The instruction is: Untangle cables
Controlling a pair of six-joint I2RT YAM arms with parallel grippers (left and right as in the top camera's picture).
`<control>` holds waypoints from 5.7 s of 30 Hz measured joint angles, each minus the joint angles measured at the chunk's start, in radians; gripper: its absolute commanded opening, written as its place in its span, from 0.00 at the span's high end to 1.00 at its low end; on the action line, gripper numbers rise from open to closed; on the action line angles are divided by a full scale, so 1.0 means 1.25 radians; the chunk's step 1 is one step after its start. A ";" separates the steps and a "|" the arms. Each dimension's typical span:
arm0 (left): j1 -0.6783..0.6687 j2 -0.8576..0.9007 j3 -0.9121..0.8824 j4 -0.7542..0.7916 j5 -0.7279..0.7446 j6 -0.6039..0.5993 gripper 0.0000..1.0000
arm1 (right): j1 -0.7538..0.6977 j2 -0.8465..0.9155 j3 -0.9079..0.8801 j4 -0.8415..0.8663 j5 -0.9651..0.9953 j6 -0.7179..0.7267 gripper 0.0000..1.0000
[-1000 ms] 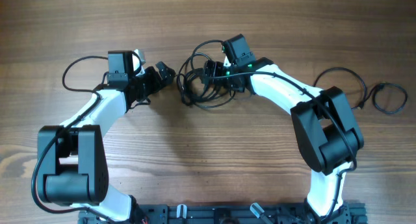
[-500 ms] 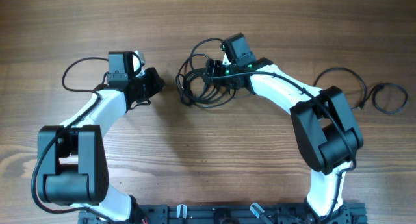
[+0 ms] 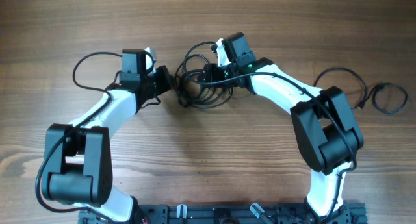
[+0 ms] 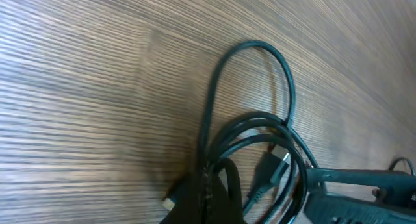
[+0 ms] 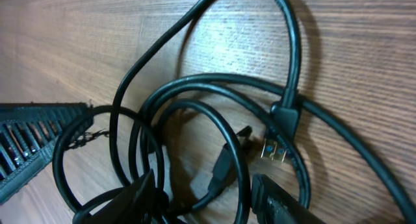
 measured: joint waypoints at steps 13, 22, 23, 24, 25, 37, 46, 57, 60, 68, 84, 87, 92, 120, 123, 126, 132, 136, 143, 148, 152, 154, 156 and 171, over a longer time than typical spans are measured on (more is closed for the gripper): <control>-0.024 0.000 0.000 0.000 -0.071 -0.010 0.44 | 0.000 -0.002 0.001 -0.077 0.071 -0.005 0.79; -0.024 0.000 0.000 -0.021 -0.110 -0.036 0.44 | 0.000 -0.002 0.001 -0.078 0.069 -0.005 0.95; -0.024 0.000 0.000 -0.020 -0.097 -0.038 0.43 | -0.002 -0.002 0.001 -0.073 0.060 -0.005 0.88; -0.024 0.000 0.000 -0.020 -0.083 -0.045 0.43 | -0.005 -0.004 0.001 -0.071 0.042 -0.005 0.82; -0.024 0.000 0.000 -0.020 -0.068 -0.046 0.44 | -0.013 -0.010 0.001 -0.070 0.020 -0.007 0.77; 0.009 0.000 0.000 -0.019 -0.018 -0.069 0.92 | -0.045 -0.106 0.009 -0.129 -0.183 -0.011 0.54; 0.107 0.000 0.000 -0.003 0.143 -0.062 0.53 | 0.077 -0.103 0.008 -0.107 -0.075 0.134 0.63; 0.055 0.000 0.000 0.011 0.153 -0.056 0.65 | 0.087 0.031 0.003 0.013 -0.096 0.320 0.64; 0.032 0.000 0.000 0.007 0.105 -0.052 0.80 | 0.087 0.056 0.002 0.065 -0.130 0.346 0.64; 0.023 0.000 0.000 -0.018 0.003 -0.051 0.96 | 0.086 0.058 0.001 0.089 -0.192 0.342 0.63; 0.026 0.000 0.000 0.009 0.153 -0.079 0.96 | 0.067 0.058 0.001 0.122 -0.273 0.250 0.66; 0.026 0.000 0.000 0.009 0.160 -0.081 0.96 | 0.089 0.058 0.001 0.121 -0.238 0.282 0.77; 0.025 0.001 0.000 0.009 0.161 -0.081 0.96 | 0.099 0.058 0.001 0.121 -0.219 0.298 0.81; 0.024 0.001 0.000 -0.012 0.078 -0.096 0.96 | 0.075 0.058 0.001 0.101 -0.178 0.589 0.55; 0.025 0.001 0.000 -0.012 0.076 -0.097 0.96 | 0.083 0.058 0.001 0.124 -0.122 0.645 0.67; 0.025 0.001 0.000 -0.011 0.074 -0.097 0.96 | 0.089 0.058 0.001 0.130 -0.079 0.671 0.72; 0.025 0.001 0.000 -0.009 0.066 -0.100 0.96 | 0.090 0.058 0.001 0.135 -0.058 0.685 0.78; 0.025 0.001 0.000 -0.012 0.067 -0.100 0.96 | 0.091 0.058 0.001 0.141 -0.059 0.698 0.96; 0.025 0.001 0.000 -0.018 0.067 -0.099 0.96 | 0.092 0.058 0.001 0.146 -0.066 0.688 0.96; 0.025 0.001 0.000 -0.027 0.028 -0.100 0.96 | 0.085 0.058 0.001 0.182 -0.107 0.618 0.96; 0.025 0.001 0.000 -0.040 -0.039 -0.102 0.96 | 0.068 0.058 -0.001 0.212 -0.169 0.543 0.96; 0.025 0.001 0.000 -0.045 -0.056 -0.102 0.96 | 0.060 0.054 -0.001 0.212 -0.208 0.497 0.96; 0.025 0.001 0.001 -0.063 -0.084 -0.103 0.96 | 0.044 0.037 -0.002 0.211 -0.264 0.439 0.96; 0.013 -0.001 0.005 -0.045 -0.091 -0.108 0.96 | -0.066 -0.013 -0.002 0.182 -0.535 0.308 0.96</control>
